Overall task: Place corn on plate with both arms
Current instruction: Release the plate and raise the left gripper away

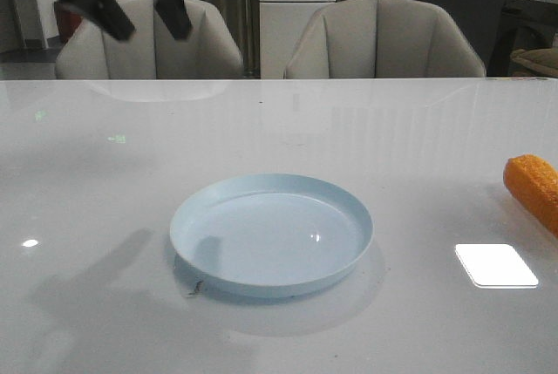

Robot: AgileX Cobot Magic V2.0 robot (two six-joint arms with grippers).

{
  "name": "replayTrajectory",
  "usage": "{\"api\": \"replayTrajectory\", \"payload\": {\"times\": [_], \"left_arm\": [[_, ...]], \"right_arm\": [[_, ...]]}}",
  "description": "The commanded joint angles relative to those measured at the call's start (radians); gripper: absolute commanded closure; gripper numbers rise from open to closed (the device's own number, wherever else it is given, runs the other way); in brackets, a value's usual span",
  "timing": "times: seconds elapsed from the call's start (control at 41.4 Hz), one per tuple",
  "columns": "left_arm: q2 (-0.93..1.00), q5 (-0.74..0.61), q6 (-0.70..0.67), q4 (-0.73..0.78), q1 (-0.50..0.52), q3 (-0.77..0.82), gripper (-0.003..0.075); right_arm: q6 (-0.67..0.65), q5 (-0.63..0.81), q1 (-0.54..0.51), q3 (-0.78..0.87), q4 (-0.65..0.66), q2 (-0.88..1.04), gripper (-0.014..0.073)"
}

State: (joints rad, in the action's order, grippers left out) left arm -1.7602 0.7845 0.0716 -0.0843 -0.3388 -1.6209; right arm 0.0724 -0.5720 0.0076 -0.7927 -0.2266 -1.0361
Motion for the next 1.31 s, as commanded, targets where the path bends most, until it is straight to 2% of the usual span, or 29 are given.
{"api": "replayTrajectory", "payload": {"times": [0.0, 0.169, 0.363, 0.508, 0.628, 0.894, 1.281], "left_arm": [[0.155, -0.068, -0.027, 0.070, 0.035, -0.021, 0.0195], [0.350, -0.173, -0.035, 0.070, 0.148, 0.108, 0.0195], [0.621, -0.314, -0.035, 0.070, 0.317, 0.485, 0.0195], [0.764, -0.403, -0.035, 0.070, 0.353, 0.721, 0.0195], [0.853, -0.460, -0.035, 0.070, 0.352, 0.851, 0.0195], [0.908, -0.470, -0.035, 0.075, 0.352, 0.910, 0.0195], [0.908, -0.468, -0.035, 0.075, 0.352, 0.910, 0.0195]], "right_arm": [[0.006, 0.054, 0.002, -0.036, -0.009, 0.013, 0.0039], [0.006, 0.054, 0.002, -0.036, -0.009, 0.013, 0.0039], [0.006, 0.054, 0.002, -0.036, -0.009, 0.013, 0.0039], [0.006, 0.054, 0.002, -0.036, -0.009, 0.013, 0.0039], [0.006, 0.036, 0.002, -0.036, -0.009, 0.013, 0.0039], [0.006, 0.013, 0.000, -0.086, -0.008, -0.079, 0.0043], [-0.002, -0.220, -0.004, -0.418, 0.015, -0.501, 0.0043]]}}
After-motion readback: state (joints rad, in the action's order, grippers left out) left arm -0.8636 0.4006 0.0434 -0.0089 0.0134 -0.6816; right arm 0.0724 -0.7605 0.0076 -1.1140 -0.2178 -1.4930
